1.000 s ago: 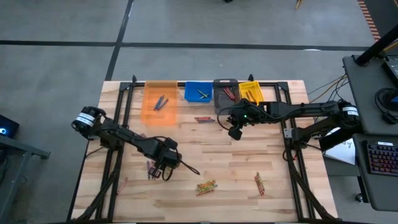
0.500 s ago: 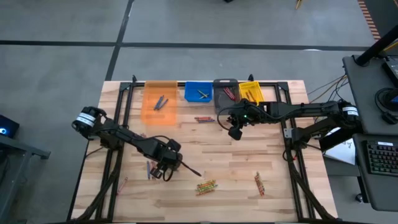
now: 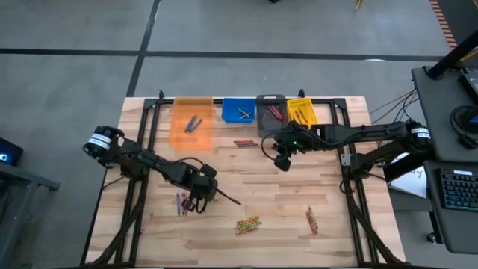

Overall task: Sort crayons
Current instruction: Put the green crayon into the blue bin

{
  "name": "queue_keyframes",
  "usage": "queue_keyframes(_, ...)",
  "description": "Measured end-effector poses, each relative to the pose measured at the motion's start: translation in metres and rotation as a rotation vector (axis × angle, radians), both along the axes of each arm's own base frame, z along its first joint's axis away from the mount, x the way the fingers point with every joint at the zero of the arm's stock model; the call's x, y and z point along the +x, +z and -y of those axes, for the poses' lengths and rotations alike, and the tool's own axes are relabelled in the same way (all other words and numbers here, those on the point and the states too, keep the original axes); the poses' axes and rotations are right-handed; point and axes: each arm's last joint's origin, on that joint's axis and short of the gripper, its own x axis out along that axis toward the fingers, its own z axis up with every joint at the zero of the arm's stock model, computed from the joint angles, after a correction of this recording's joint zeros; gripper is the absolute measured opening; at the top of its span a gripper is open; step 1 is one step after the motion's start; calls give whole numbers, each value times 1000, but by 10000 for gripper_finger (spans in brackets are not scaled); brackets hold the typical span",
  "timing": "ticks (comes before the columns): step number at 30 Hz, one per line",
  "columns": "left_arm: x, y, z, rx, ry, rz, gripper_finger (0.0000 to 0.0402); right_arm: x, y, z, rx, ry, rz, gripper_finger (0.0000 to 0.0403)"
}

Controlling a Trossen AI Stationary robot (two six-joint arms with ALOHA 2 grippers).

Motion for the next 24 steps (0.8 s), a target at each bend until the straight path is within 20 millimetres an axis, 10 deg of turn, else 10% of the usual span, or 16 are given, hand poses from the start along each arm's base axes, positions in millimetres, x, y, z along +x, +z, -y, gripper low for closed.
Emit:
queue_keyframes(10, 2, 77, -61, -36, 222, 282, 1, 0, 11, 0, -32, 39, -22, 44)
queue_keyframes(24, 13, 181, -257, 68, 576, 579, 0, -9, 26, 45, -117, -13, -71, 42)
